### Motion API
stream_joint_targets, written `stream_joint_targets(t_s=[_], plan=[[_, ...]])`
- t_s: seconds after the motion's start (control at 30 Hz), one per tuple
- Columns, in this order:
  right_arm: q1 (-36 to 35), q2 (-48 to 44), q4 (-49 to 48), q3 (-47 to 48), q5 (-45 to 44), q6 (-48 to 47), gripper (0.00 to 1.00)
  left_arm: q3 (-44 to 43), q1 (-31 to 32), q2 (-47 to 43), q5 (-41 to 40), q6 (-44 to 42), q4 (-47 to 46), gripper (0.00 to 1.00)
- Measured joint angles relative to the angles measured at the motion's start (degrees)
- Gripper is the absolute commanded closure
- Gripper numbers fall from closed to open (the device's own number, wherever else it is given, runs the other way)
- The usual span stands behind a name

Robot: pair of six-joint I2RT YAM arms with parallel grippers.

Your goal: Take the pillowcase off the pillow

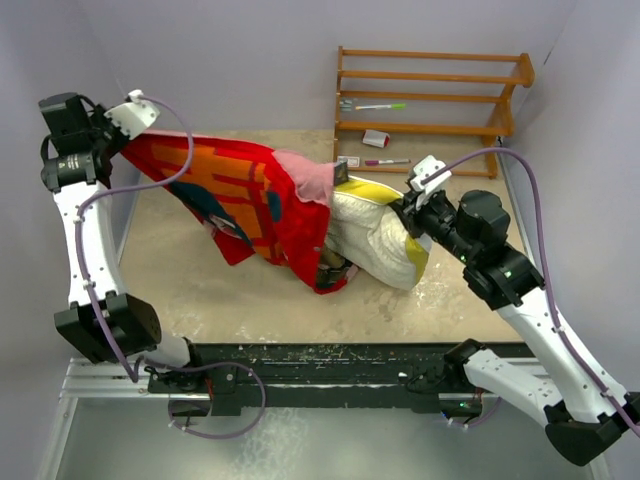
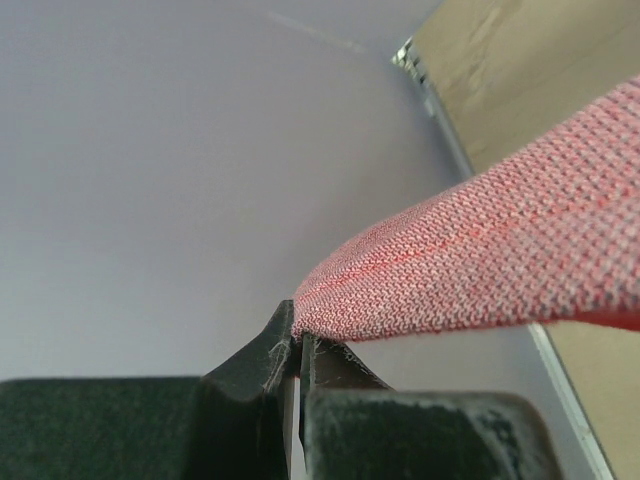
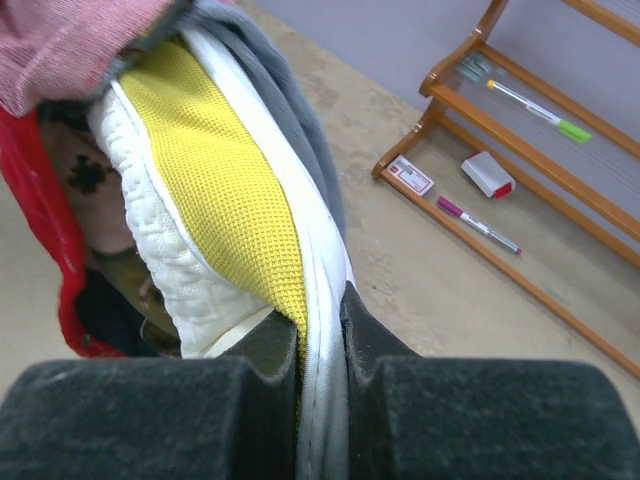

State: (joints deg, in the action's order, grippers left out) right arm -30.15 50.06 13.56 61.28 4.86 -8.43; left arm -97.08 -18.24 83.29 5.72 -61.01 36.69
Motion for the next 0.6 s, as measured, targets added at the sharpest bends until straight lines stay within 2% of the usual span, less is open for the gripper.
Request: stream_joint_targets(t_s=[0.23, 0.33, 0.47, 0.6], plan=[[0.33, -0.11, -0.61, 0.00, -3.52, 0.74, 1.00, -0.15, -7.67, 3.19, 0.28, -0.22, -4.57, 1.00], [1.27, -0.09, -0.79, 0.02, -5.35, 1.01, 1.00, -3.23, -9.99, 5.18, 0.55, 0.02, -4.74, 1.00], [4.90, 0.92, -0.39, 1.81, -6.27, 1.49, 1.00, -8.90, -12.07, 8.35, 0.98, 1.09, -4.96, 1.00], [10.38, 3.34, 0.94, 5.16, -6.93, 2.89, 1.00, -9.55, -12.50, 8.33, 1.33, 2.19, -5.49, 1.00]])
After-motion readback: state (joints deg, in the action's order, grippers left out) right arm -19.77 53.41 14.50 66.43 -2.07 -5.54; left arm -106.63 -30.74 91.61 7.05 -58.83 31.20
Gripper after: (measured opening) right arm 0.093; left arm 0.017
